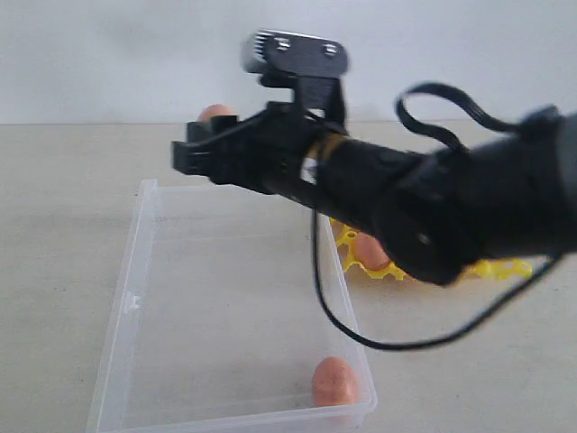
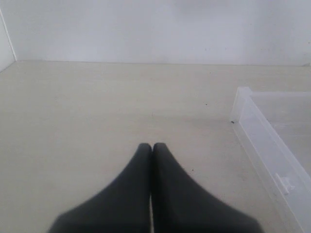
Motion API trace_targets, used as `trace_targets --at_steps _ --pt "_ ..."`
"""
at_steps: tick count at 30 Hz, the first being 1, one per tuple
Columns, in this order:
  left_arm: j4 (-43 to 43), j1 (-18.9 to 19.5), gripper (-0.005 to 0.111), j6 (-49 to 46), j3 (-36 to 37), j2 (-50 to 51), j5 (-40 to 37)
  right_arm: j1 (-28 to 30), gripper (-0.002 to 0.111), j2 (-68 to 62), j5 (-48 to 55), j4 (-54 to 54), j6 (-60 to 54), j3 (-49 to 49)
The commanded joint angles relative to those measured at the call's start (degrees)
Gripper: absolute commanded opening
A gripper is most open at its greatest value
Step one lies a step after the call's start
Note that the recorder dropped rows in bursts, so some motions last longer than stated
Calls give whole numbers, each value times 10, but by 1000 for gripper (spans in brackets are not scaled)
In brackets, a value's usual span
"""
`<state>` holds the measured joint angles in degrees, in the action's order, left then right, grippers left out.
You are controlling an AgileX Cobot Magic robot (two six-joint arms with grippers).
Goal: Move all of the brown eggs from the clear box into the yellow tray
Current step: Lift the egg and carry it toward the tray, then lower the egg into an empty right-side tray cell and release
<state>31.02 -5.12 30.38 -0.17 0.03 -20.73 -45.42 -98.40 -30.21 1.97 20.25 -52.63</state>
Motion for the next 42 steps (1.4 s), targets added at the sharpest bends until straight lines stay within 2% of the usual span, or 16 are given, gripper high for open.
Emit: trace_targets --at_steps 1,2,3,4,5,6,7,8,9,11,15,22,33,40,42 --pt "2 -1 -4 0 2 0 2 98 0 62 -208 247 -113 167" --pt "2 -1 -4 0 2 0 2 171 0 66 -255 338 -119 195" --pt "2 -1 -4 0 2 0 2 251 0 66 -263 352 -87 203" --pt "2 -1 -4 0 2 0 2 295 0 64 -254 330 -48 203" --pt "2 -1 -4 0 2 0 2 386 0 62 -236 217 47 203" --pt "2 -1 -4 0 2 0 2 435 0 61 -233 94 106 203" --pt "2 -1 -4 0 2 0 2 522 0 57 -269 -232 211 195" --pt "2 -1 -4 0 2 0 2 564 0 55 -286 -393 254 185" --pt "2 -1 -4 0 2 0 2 622 0 54 -311 -631 369 165" --pt "2 -1 -4 0 2 0 2 655 0 54 -325 -822 488 161" --pt "2 -1 -4 0 2 0 2 625 0 51 -280 -791 457 160" --pt "2 -1 -4 0 2 0 2 538 0 15 -80 -794 355 160" --pt "2 -1 -4 0 2 0 2 534 0 -68 -132 -725 262 160" --pt "2 -1 -4 0 2 0 2 534 0 -92 -162 -710 252 160" --pt "2 -1 -4 0 2 0 2 534 3 -95 -162 -698 246 160"
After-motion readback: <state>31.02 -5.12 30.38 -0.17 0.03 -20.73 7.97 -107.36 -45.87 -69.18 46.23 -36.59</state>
